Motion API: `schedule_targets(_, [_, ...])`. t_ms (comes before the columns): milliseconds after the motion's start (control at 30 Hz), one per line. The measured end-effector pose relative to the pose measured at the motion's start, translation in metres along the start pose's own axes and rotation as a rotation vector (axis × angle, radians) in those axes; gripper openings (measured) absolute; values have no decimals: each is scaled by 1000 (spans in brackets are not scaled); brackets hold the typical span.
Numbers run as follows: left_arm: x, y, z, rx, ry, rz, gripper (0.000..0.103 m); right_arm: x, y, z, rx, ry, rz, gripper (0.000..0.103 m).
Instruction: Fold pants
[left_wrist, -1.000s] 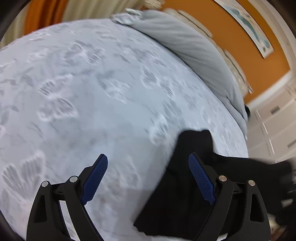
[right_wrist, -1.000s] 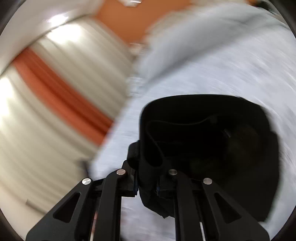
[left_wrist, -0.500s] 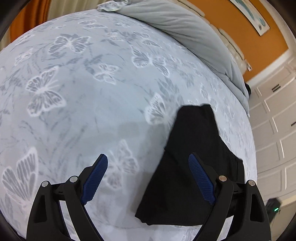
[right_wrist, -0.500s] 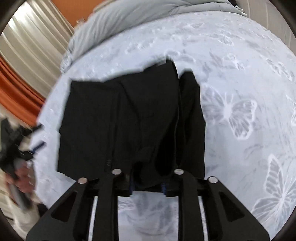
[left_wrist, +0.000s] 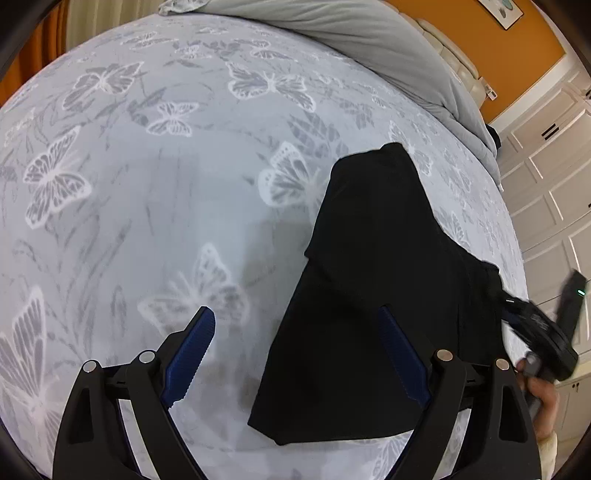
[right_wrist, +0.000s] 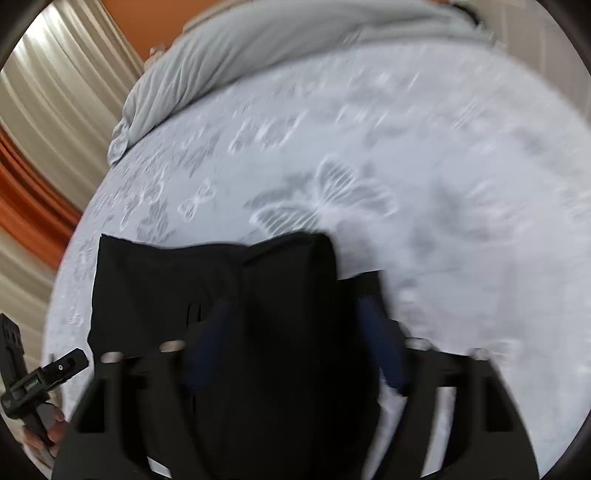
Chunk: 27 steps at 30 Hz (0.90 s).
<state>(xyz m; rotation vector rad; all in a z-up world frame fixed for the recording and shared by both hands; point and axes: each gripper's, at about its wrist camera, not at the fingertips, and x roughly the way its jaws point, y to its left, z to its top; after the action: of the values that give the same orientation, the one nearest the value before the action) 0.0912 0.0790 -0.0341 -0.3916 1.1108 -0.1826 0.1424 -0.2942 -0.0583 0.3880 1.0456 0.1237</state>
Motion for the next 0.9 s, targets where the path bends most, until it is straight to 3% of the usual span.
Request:
schedule_targets(67, [3, 1, 4, 1, 7, 5, 87, 6, 15, 2, -59, 28, -23, 26])
schedule_targets(100, [6, 1, 6, -3, 15, 7, 87, 1, 27, 4, -86, 27, -10, 6])
schedule_targets(167, [10, 2, 11, -11, 25, 8, 87, -44, 63, 13, -93, -62, 137, 5])
schedule_targets(233, [11, 1, 13, -11, 17, 17, 87, -99, 101, 14, -166, -210, 215, 5])
schedule_targets(267, [12, 0, 14, -5, 12, 25, 87, -120, 110, 11, -191, -273, 226, 5])
schedule_targets(333, [13, -1, 14, 10, 7, 53, 87, -131, 104, -2, -196, -338, 81, 6])
schedule_targets(367, [16, -1, 13, 23, 11, 76, 87, -115, 88, -8, -174, -306, -15, 6])
schedule_targets(400, [18, -2, 12, 33, 19, 85, 87, -84, 58, -16, -103, -207, -106, 7])
schedule_targets(467, [23, -1, 11, 41, 45, 109, 87, -42, 15, -32, 8, -52, -172, 8])
schedule_targets(500, [24, 0, 10, 39, 56, 103, 87, -35, -1, -42, 47, -46, -162, 14])
schedule_targets(533, [24, 0, 9, 36, 64, 97, 87, -38, -6, -44, 68, -61, -155, 27])
schedule_targets(567, [24, 0, 9, 34, 71, 92, 87, -47, -5, -43, 84, -77, -156, 30])
schedule_targets(700, [15, 1, 8, 41, 36, 118, 87, -100, 42, -42, -36, -279, -148, 33])
schedule_targets(800, [2, 14, 11, -42, -18, 143, 87, -90, 89, -39, -148, -202, 39, 31])
schedule_targets(900, [-20, 30, 15, -130, -121, 162, 87, -36, 153, -38, -268, -65, 148, 26])
